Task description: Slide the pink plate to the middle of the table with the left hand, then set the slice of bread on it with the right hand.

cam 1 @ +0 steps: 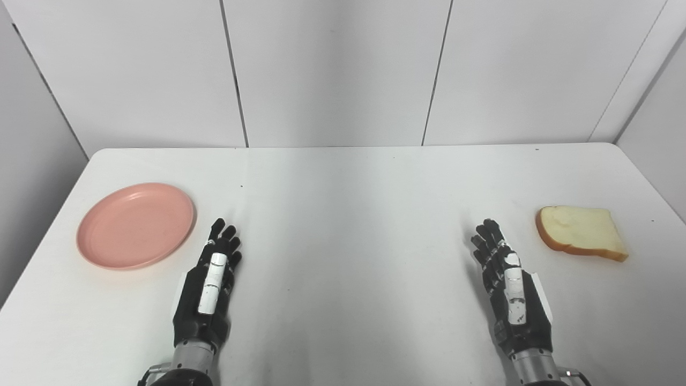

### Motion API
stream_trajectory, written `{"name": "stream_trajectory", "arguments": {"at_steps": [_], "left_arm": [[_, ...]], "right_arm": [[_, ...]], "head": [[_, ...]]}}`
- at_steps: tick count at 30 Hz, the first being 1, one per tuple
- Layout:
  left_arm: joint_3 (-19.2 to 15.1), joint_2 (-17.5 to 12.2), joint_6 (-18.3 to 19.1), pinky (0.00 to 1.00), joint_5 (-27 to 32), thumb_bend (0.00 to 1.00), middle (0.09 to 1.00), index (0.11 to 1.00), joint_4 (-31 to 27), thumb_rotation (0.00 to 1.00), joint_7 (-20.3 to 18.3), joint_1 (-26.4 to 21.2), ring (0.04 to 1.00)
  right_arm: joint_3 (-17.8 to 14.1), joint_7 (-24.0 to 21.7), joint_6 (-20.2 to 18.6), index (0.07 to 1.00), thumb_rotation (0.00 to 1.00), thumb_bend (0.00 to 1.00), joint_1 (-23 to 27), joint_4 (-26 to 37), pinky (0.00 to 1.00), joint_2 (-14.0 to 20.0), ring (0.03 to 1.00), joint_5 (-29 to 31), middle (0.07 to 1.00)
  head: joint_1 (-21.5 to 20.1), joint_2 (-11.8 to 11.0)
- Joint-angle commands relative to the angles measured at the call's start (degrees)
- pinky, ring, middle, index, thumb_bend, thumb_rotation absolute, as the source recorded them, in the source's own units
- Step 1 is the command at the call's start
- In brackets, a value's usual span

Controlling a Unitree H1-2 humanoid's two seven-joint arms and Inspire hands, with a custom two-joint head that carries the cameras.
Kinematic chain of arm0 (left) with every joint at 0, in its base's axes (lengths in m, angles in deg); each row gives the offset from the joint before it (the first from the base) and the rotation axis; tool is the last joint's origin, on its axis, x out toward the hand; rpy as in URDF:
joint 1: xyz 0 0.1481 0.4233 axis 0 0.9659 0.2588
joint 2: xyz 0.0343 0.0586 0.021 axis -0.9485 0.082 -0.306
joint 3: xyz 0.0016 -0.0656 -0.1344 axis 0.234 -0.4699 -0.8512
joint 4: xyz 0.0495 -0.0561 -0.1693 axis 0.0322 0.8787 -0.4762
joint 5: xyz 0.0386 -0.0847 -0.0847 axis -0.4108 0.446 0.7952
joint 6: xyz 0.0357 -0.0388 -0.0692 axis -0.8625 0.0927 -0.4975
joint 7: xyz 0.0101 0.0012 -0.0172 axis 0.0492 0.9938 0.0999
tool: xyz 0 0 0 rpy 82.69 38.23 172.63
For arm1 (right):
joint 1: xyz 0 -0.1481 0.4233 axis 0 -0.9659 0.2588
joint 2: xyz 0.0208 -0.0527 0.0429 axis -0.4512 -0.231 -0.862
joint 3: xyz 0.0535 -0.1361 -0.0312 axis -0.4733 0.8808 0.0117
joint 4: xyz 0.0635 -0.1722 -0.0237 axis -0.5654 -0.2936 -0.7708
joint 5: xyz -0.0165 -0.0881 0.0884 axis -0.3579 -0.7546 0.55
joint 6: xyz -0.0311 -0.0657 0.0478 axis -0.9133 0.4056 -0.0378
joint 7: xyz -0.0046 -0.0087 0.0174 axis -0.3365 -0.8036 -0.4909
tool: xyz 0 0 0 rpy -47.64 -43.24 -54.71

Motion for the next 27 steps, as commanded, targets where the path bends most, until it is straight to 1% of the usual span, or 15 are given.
{"name": "stream_trajectory", "arguments": {"at_steps": [1, 20, 27], "left_arm": [[0.4, 0.0, 0.6, 1.00, 0.6, 0.93, 0.964, 0.943, -1.3, 0.75, -0.7, -1.1, 0.976], [0.7, -0.4, -0.1, 0.99, 0.3, 0.92, 0.977, 0.958, -0.8, 0.77, -1.1, -1.2, 0.982], [0.6, -0.3, 0.2, 1.00, 0.5, 0.93, 0.970, 0.952, -0.7, 0.76, -0.9, -1.2, 0.981]], "right_arm": [[-0.1, -0.7, 1.9, 0.936, 0.98, 0.88, 0.3, -0.3, 1.00, -0.3, 0.946, 0.1, 0.945], [-0.1, -0.8, 1.9, 0.933, 0.98, 0.88, 0.3, -0.6, 1.00, -0.4, 0.937, 0.4, 0.939], [-0.1, -0.7, 1.3, 0.932, 0.98, 0.88, 0.3, -0.3, 1.00, -0.5, 0.936, 0.7, 0.941]], "head": [[0.0, 0.1], [0.0, 0.2], [-0.1, 0.2]]}}
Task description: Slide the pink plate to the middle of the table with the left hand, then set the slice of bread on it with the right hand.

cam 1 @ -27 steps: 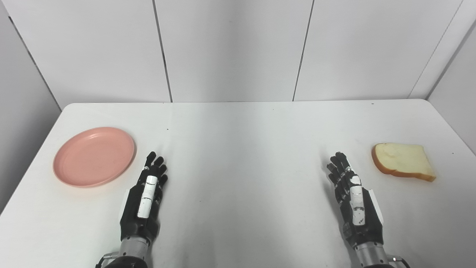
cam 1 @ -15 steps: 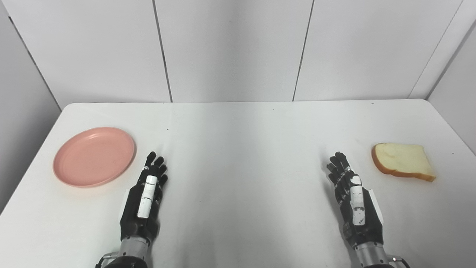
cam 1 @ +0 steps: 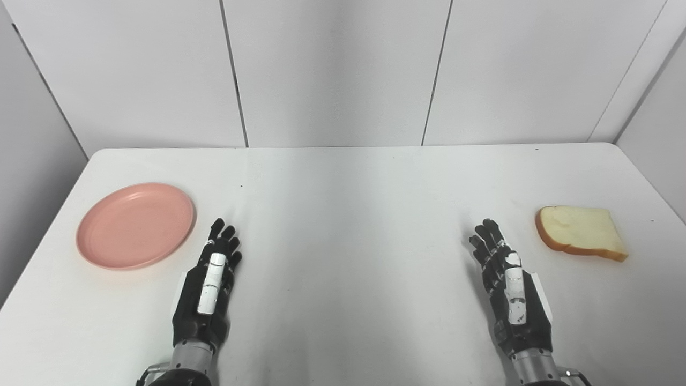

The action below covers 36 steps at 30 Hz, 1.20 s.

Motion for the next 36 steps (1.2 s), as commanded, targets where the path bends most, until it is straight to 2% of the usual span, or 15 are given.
{"name": "stream_trajectory", "arguments": {"at_steps": [1, 8, 12, 18, 19, 20, 25, 26, 28, 31, 36], "left_arm": [[0.3, 0.3, 0.1, 1.00, 0.6, 0.93, 0.969, 0.950, -0.6, 0.76, -0.6, -1.2, 0.980], [0.4, 0.4, 0.3, 1.00, 0.5, 0.93, 0.966, 0.953, -0.5, 0.76, -0.5, -1.2, 0.977], [0.4, 1.0, -0.3, 1.00, 0.6, 0.92, 0.957, 0.942, 0.4, 0.75, -0.3, -1.3, 0.970], [1.6, 2.6, -3.1, 0.99, -1.1, 0.89, 0.951, 0.938, 3.7, 0.74, 0.0, -1.4, 0.961], [1.9, 2.8, -3.9, 0.99, -1.5, 0.89, 0.954, 0.942, 4.7, 0.75, 0.0, -1.5, 0.960], [2.1, 2.9, -4.6, 0.99, -1.7, 0.89, 0.955, 0.945, 5.3, 0.75, 0.1, -1.5, 0.960], [3.2, 3.8, -9.3, 0.98, -3.4, 0.88, 0.956, 0.947, 10.2, 0.76, 0.4, -2.2, 0.962], [3.4, 3.9, -9.9, 0.99, -3.7, 0.88, 0.956, 0.947, 10.9, 0.76, 0.4, -2.3, 0.962], [3.6, 4.4, -10.9, 1.00, -3.9, 0.85, 0.959, 0.946, 12.3, 0.76, 0.6, -2.5, 0.971], [3.8, 4.8, -12.1, 1.00, -4.4, 0.80, 0.961, 0.945, 13.9, 0.77, 0.7, -2.6, 0.980], [3.7, 5.3, -14.1, 1.00, -5.1, 0.78, 0.956, 0.940, 16.5, 0.77, 1.1, -3.0, 0.974]], "right_arm": [[-0.1, -0.5, 1.2, 0.933, 0.98, 0.88, 0.3, -0.2, 1.00, -0.5, 0.937, 0.2, 0.942], [-0.1, -0.5, 1.3, 0.937, 0.98, 0.87, 0.3, -0.3, 1.00, -0.5, 0.941, 0.3, 0.946], [-0.2, -1.3, 2.1, 0.941, 0.98, 0.87, 0.4, -1.5, 1.00, 0.0, 0.953, 0.8, 0.952], [-1.8, -3.4, 3.9, 0.950, 0.97, 0.88, 0.6, -5.0, 1.00, 1.6, 0.958, 3.1, 0.960], [-2.1, -3.8, 4.4, 0.950, 0.97, 0.87, 0.7, -5.9, 1.00, 1.9, 0.953, 3.3, 0.956], [-2.4, -4.1, 4.7, 0.950, 0.98, 0.86, 0.8, -6.4, 1.00, 2.1, 0.950, 3.5, 0.955], [-3.8, -7.2, 7.4, 0.966, 1.00, 0.82, 1.3, -10.9, 1.00, 3.7, 0.957, 6.2, 0.964], [-4.0, -7.6, 7.9, 0.966, 1.00, 0.82, 1.5, -11.7, 1.00, 3.9, 0.957, 6.5, 0.965], [-4.4, -8.3, 9.2, 0.970, 1.00, 0.81, 1.9, -13.8, 1.00, 4.4, 0.956, 6.7, 0.964], [-4.8, -9.3, 10.9, 0.974, 1.00, 0.81, 2.3, -16.3, 1.00, 4.9, 0.958, 7.0, 0.964], [-4.9, -11.0, 13.2, 0.997, 1.00, 0.78, 3.1, -19.7, 1.00, 5.5, 0.976, 8.0, 0.979]], "head": [[0.1, 0.0], [0.4, -0.2], [1.9, -1.1], [7.5, -4.1], [9.2, -5.2], [9.2, -5.2], [13.3, -8.7], [13.3, -8.7], [14.6, -10.4], [15.5, -11.8], [16.6, -14.0]]}}
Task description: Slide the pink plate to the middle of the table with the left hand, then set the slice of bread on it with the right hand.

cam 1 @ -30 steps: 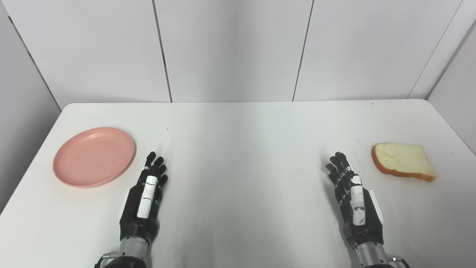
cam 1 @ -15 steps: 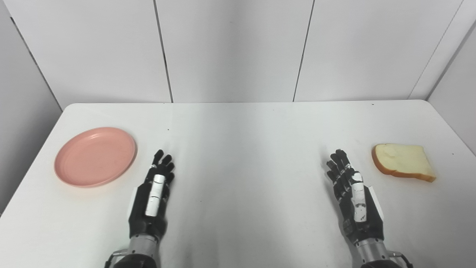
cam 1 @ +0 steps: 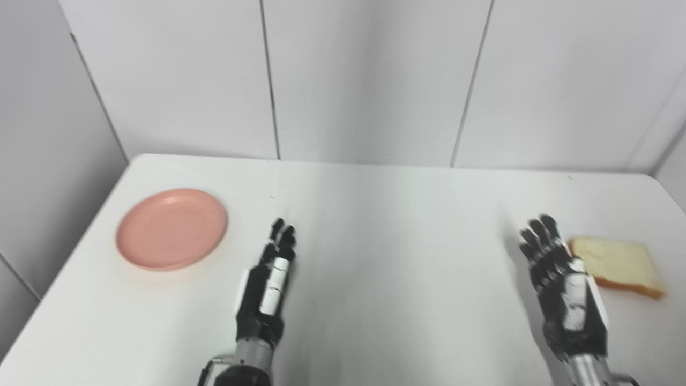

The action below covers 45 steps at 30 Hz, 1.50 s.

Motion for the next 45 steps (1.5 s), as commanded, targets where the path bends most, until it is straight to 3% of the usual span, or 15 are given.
{"name": "stream_trajectory", "arguments": {"at_steps": [1, 12, 17, 22, 28, 32, 35, 39, 45], "left_arm": [[0.2, 0.9, -1.1, 1.00, -0.1, 0.77, 0.956, 0.940, 3.6, 0.77, 0.2, 0.9, 0.974], [-0.2, 0.3, -3.1, 1.00, 0.8, 0.72, 0.972, 0.948, 4.4, 0.78, -1.1, 1.9, 0.981], [-0.1, -0.4, -3.9, 1.00, 0.3, 0.79, 0.972, 0.953, 2.9, 0.79, -1.4, 2.8, 0.980], [-0.1, -0.8, -5.8, 1.00, 0.5, 0.83, 0.955, 0.952, -1.4, 0.80, -1.5, 2.8, 0.951], [-2.8, -1.2, -4.0, 0.95, 2.8, 0.89, 0.917, 0.912, -10.1, 0.76, -0.1, -0.7, 0.929], [-5.2, -4.0, -3.9, 0.95, 2.6, 0.93, 0.905, 0.896, -13.4, 0.76, 0.1, -5.6, 0.925], [-6.7, -8.5, -5.0, 0.93, -0.3, 0.94, 0.909, 0.905, -13.6, 0.76, 0.1, -10.6, 0.915], [-7.9, -13.5, -7.4, 0.84, -5.7, 0.93, 0.883, 0.878, -11.9, 0.79, 0.9, -15.6, 0.874], [-11.8, -17.9, -4.4, 0.84, -3.0, 0.89, 0.879, 0.872, -9.4, 0.77, 1.5, -20.7, 0.875]], "right_arm": [[-0.2, -1.9, 2.8, 0.996, 1.00, 0.78, -3.6, -7.5, 1.00, -0.7, 0.971, 0.7, 0.977], [0.2, -1.6, 3.3, 1.000, 1.00, 0.80, -4.0, -7.8, 1.00, -1.6, 0.980, 0.1, 0.984], [0.6, -1.2, 3.2, 1.000, 1.00, 0.80, -4.3, -7.3, 1.00, -2.2, 0.973, -0.5, 0.977], [0.8, -1.1, 2.6, 0.995, 1.00, 0.80, -4.3, -7.1, 1.00, -2.8, 0.965, -0.4, 0.971], [1.1, -1.0, 2.3, 0.980, 1.00, 0.80, -4.0, -7.5, 1.00, -3.5, 0.970, -0.5, 0.968], [1.3, -0.4, 1.3, 0.963, 1.00, 0.81, -3.8, -7.5, 1.00, -4.0, 0.965, -0.8, 0.960], [1.5, 0.0, 1.2, 0.957, 1.00, 0.81, -3.8, -7.6, 1.00, -4.2, 0.954, -1.3, 0.953], [1.5, 0.0, 1.3, 0.950, 1.00, 0.81, -3.8, -7.6, 1.00, -4.4, 0.943, -1.5, 0.945], [1.4, 0.2, 1.2, 0.946, 0.97, 0.82, -4.1, -7.3, 0.99, -4.7, 0.936, -1.3, 0.934]], "head": [[0.2, -0.5], [-0.7, -3.0], [-1.6, -3.2], [-2.2, -3.3], [-2.3, -3.9], [-2.5, -4.4], [-2.9, -4.6], [-3.1, -4.6], [-3.3, -4.3]]}}
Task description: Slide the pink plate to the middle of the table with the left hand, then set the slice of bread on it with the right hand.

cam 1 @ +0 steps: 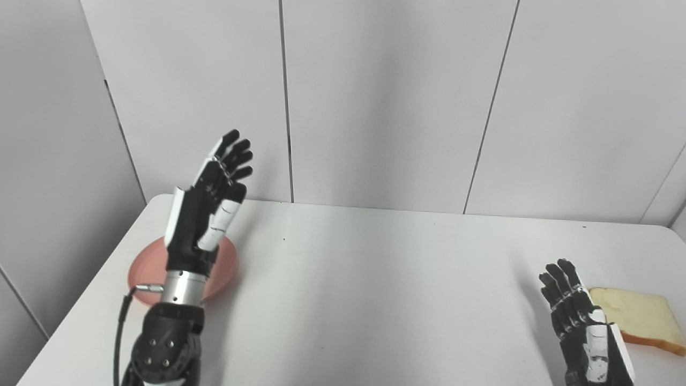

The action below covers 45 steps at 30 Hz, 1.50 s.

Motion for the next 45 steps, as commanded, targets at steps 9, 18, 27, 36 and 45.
{"name": "stream_trajectory", "arguments": {"at_steps": [9, 18, 27, 36, 45], "left_arm": [[-8.6, -7.8, 9.4, 0.85, 11.3, 0.91, 0.884, 0.886, 4.6, 0.75, -0.7, -9.3, 0.905], [-11.9, -15.8, 6.4, 0.88, 15.2, 0.91, 0.910, 0.881, 18.6, 0.77, -4.9, -11.9, 0.926], [-12.0, -20.4, -4.4, 0.80, 13.2, 0.90, 0.857, 0.879, 37.4, 0.75, -6.2, -13.8, 0.887], [-10.8, -20.8, -10.7, 0.82, 11.5, 0.87, 0.874, 0.891, 53.0, 0.77, -5.8, -15.1, 0.880], [-11.1, -18.0, -11.3, 0.89, 14.3, 0.88, 0.904, 0.918, 61.1, 0.73, -7.9, -16.1, 0.928]], "right_arm": [[1.3, 0.1, -0.7, 0.945, 0.97, 0.83, -5.3, -6.1, 0.98, -3.4, 0.936, 0.3, 0.932], [1.3, -0.1, -0.9, 0.948, 0.97, 0.83, -5.4, -6.0, 0.99, -3.3, 0.935, 0.6, 0.930], [1.5, -0.3, -1.0, 0.938, 0.96, 0.84, -5.7, -5.6, 0.97, -3.3, 0.921, 0.5, 0.909], [1.5, -0.4, -1.3, 0.934, 0.95, 0.85, -6.2, -4.9, 0.96, -3.2, 0.912, 0.5, 0.895], [1.7, -0.4, -1.5, 0.921, 0.93, 0.86, -6.9, -4.2, 0.94, -3.1, 0.906, 0.5, 0.887]], "head": [[0.3, 0.4], [0.1, 0.7], [-0.2, 1.0], [-0.4, 1.6], [-0.9, 2.2]]}}
